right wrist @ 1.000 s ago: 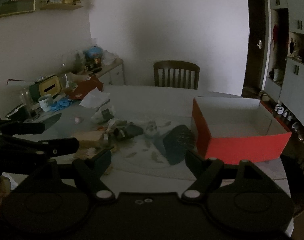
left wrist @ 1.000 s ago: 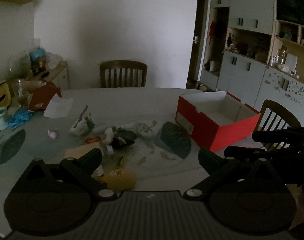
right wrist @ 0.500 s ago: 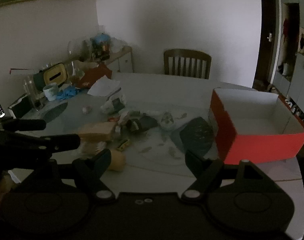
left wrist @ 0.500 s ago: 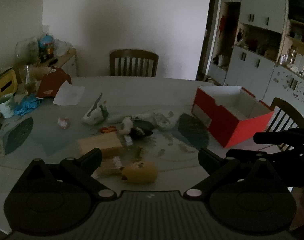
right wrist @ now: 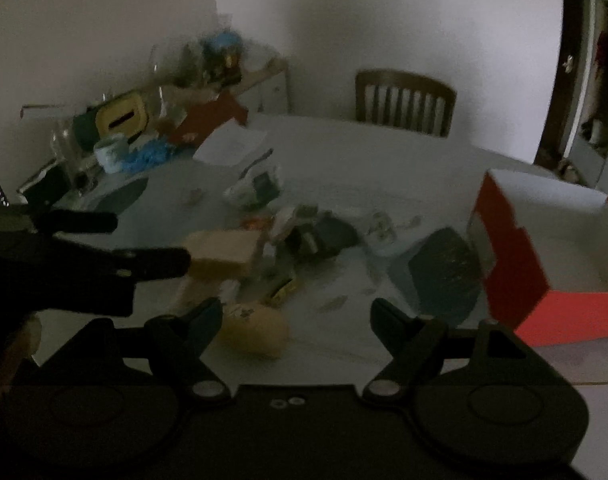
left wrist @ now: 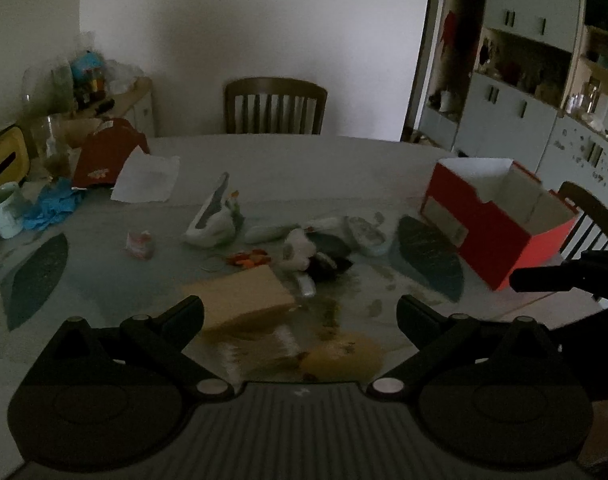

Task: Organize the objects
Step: 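Grasp the tan sponge block with the left tool while the right tool grasps the yellow egg toy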

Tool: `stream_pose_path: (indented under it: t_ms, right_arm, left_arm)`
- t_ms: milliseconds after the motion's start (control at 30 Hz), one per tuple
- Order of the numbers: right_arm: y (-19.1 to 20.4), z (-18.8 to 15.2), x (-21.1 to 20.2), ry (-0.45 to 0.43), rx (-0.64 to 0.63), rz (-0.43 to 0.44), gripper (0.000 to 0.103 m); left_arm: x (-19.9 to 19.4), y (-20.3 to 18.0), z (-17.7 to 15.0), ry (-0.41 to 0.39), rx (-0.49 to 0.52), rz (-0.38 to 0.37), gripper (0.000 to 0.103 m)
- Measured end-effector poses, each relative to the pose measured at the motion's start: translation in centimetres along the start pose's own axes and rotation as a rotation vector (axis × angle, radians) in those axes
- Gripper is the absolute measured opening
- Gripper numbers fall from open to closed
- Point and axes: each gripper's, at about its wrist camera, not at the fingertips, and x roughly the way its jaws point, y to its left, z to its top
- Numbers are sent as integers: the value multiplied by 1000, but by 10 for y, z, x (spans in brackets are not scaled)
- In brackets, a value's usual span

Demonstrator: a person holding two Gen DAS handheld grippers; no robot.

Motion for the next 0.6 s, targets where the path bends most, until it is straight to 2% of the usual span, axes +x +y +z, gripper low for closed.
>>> stream_pose_path:
  t_ms: [300,600]
  right_arm:
    - [18,6,45,90,-44,14,81]
    - [35,5,81,173,-97,25,81]
  left_arm:
    - [59,41,-1,56,92,29,102]
    - [114,59,3,125,280,-101,102]
